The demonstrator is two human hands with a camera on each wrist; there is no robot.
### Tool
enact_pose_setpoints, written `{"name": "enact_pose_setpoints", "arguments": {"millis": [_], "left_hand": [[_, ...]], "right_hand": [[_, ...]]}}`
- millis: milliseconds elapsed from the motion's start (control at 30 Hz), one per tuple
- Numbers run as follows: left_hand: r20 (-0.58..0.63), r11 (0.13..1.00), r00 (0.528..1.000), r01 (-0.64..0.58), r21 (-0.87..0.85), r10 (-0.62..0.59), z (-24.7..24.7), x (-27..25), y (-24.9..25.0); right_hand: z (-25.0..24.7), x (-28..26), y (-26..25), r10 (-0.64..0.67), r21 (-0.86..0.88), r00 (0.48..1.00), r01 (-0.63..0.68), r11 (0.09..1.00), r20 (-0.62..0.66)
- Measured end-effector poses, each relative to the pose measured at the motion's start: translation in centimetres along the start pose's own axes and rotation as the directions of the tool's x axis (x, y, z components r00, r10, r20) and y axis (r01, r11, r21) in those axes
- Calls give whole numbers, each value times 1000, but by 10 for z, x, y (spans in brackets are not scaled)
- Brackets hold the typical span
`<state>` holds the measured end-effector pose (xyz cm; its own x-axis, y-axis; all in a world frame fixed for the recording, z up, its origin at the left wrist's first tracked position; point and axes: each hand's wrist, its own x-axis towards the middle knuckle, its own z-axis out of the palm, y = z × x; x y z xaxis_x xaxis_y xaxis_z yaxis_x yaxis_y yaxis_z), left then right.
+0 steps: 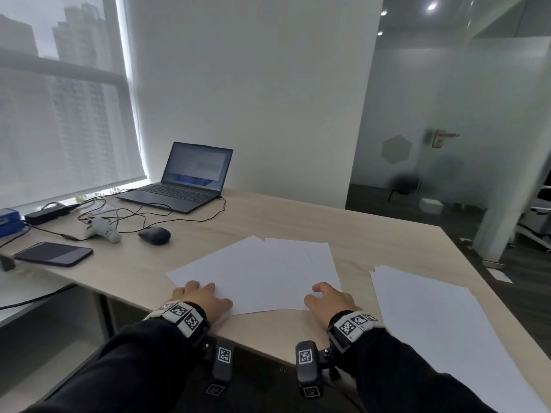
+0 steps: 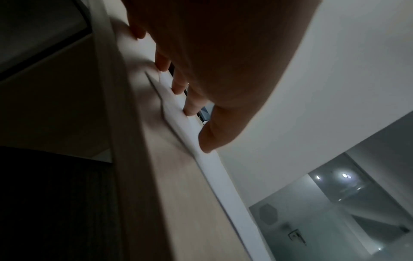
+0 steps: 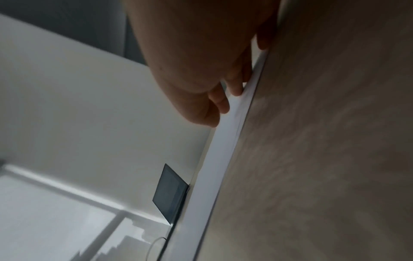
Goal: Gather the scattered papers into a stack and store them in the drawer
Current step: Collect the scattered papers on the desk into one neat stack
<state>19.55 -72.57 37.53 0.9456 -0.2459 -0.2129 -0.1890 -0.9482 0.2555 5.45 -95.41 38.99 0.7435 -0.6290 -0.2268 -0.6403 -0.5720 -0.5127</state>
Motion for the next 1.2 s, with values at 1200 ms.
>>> {"name": "enact_pose_setpoints", "arguments": {"millis": [1200], "left_hand": [[-368,890,860,-430,-154,352,12,-92,18]], "right_hand": [[25,-106,87,-513,-361,857,467,807,-38]]}}
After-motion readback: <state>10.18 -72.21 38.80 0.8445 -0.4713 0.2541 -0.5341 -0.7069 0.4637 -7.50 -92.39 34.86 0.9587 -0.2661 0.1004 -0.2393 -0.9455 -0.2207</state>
